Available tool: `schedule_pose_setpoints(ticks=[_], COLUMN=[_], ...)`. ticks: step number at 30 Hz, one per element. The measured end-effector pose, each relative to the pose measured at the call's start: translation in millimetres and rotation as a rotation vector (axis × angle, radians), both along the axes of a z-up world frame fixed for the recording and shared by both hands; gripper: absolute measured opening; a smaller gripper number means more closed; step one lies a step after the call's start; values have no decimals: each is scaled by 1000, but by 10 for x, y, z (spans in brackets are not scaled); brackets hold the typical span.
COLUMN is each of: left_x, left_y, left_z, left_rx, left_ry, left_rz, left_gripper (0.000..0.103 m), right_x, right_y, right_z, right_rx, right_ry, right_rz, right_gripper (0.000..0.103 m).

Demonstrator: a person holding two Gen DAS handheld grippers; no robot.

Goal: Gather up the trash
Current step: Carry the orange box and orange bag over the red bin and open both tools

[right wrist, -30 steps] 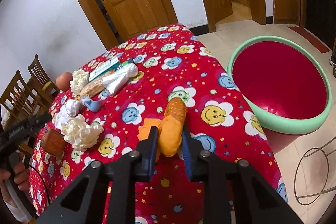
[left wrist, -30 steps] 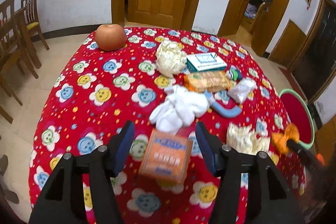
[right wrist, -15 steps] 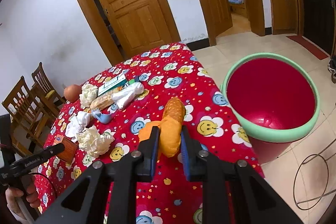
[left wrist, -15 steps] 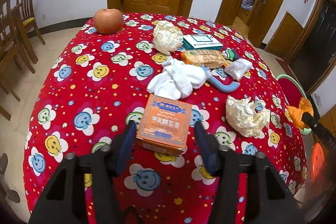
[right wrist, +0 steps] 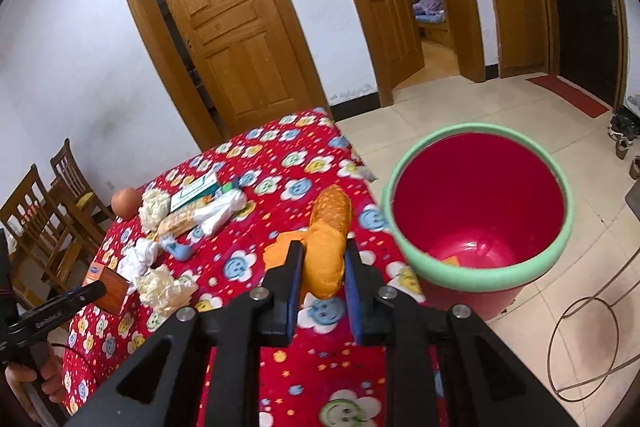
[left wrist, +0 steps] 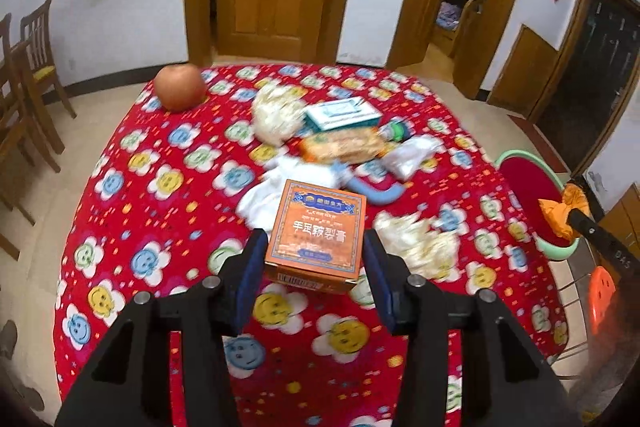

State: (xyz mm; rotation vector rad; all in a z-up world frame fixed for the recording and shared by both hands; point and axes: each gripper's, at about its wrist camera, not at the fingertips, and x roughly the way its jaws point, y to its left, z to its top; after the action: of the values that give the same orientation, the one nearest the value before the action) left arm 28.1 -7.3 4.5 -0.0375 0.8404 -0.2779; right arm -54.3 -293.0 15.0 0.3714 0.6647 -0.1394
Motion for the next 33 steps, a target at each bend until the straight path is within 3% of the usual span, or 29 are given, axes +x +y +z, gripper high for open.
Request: schedule_pose_setpoints(ticks=[17,33], left_x=[144,301], left_y=[-1084,-2144], left_z=[383,210], left_rx=[-18,-3], left_ry=[-80,-51], left_rz=[-195,-345], left_gripper=[48,48], right_x=[-60,-45], right_y=[-459,-1039], right_z=[87,-113], right_rx=[-46,-34], right_ry=[-11,38], right_rz=[-90,-181], right_gripper=[22,22])
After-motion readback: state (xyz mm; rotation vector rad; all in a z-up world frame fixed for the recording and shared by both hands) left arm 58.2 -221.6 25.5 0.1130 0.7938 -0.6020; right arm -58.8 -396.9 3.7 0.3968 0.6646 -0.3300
